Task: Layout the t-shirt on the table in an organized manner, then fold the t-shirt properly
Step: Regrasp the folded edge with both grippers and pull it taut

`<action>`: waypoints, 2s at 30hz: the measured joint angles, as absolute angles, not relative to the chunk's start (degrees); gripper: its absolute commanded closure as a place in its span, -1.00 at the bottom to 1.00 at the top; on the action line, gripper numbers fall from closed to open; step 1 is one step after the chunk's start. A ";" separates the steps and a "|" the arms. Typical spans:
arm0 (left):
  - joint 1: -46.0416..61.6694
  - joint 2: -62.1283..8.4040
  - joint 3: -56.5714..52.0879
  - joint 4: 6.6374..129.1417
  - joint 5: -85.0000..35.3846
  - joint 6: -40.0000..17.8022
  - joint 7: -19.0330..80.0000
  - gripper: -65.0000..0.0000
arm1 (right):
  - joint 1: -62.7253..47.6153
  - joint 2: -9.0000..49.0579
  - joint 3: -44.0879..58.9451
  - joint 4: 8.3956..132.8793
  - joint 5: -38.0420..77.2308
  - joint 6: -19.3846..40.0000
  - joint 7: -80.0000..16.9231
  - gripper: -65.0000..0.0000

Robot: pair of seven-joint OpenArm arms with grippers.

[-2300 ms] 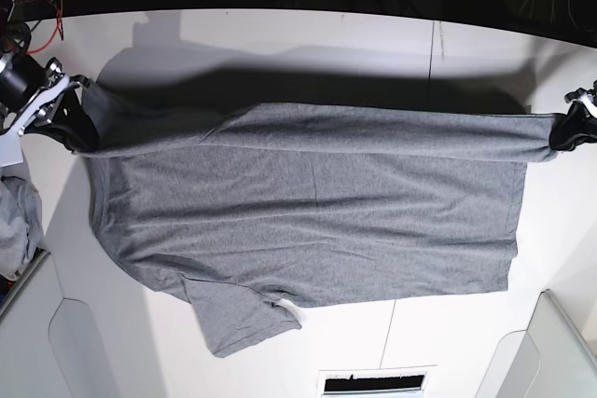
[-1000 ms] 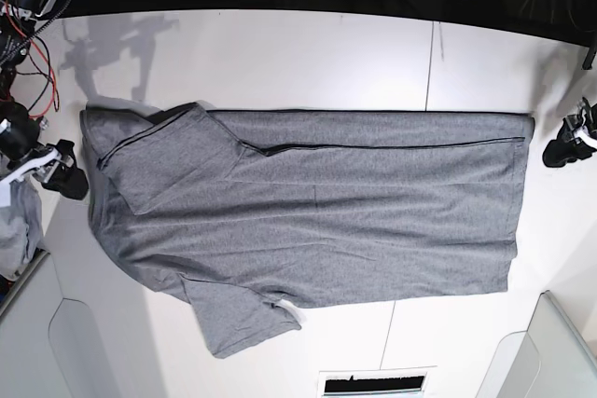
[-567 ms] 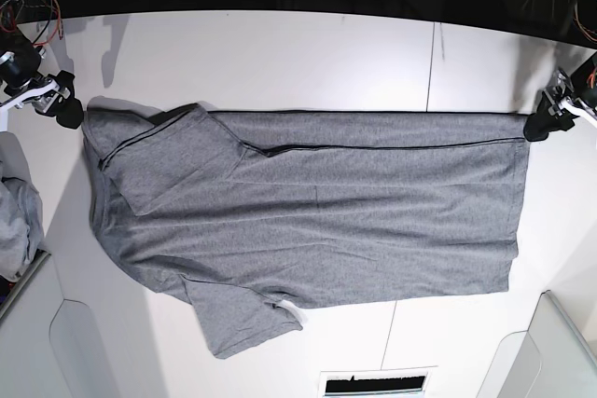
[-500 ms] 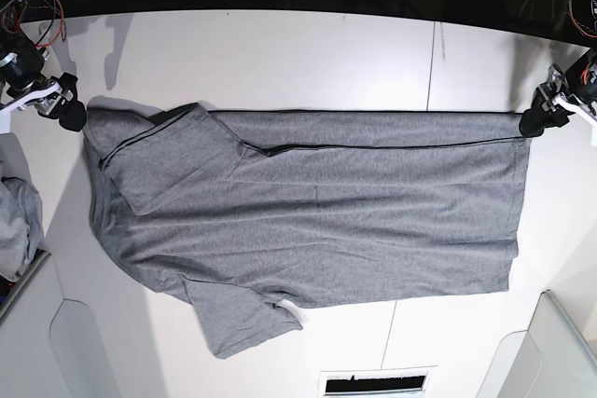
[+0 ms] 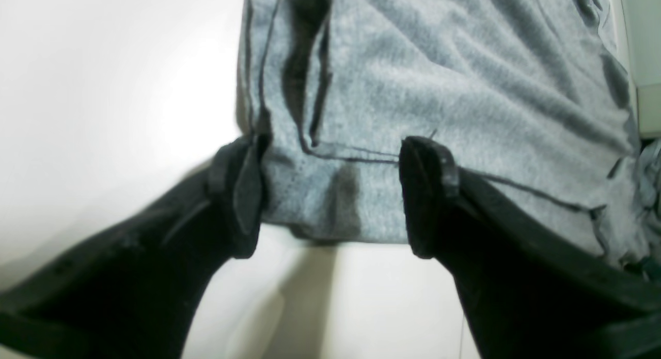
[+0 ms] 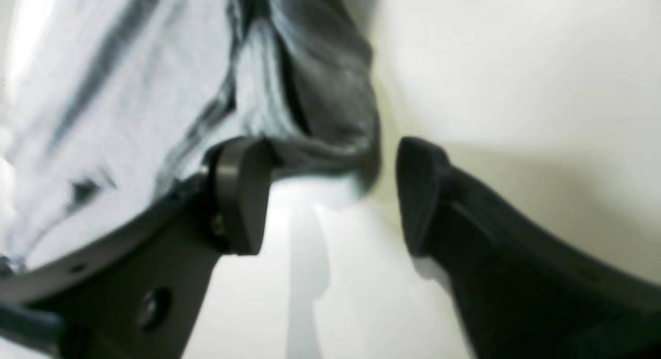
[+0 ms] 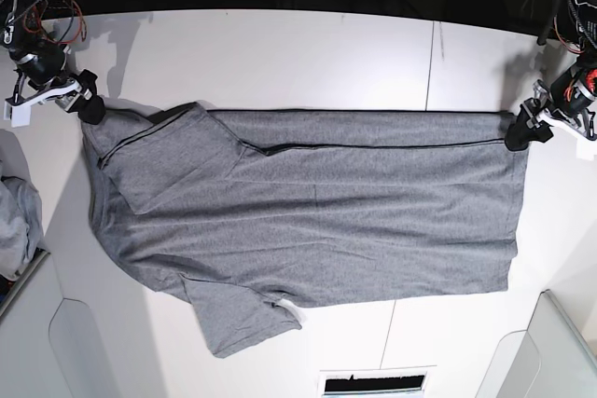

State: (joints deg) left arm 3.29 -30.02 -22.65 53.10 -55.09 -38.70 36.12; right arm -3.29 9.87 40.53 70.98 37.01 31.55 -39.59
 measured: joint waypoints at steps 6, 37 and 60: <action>3.27 -29.65 -22.68 53.12 -54.48 -38.37 35.90 -0.29 | 2.13 9.41 40.56 65.36 37.36 31.57 -38.81 -0.19; 17.30 -37.80 -22.35 66.74 -67.16 -39.35 44.58 1.00 | -8.40 11.07 40.36 81.30 45.25 32.77 -48.53 1.00; 23.27 -37.89 -25.45 72.90 -73.95 -39.48 56.45 0.08 | -19.03 13.41 42.96 89.71 44.12 32.99 -47.62 -0.08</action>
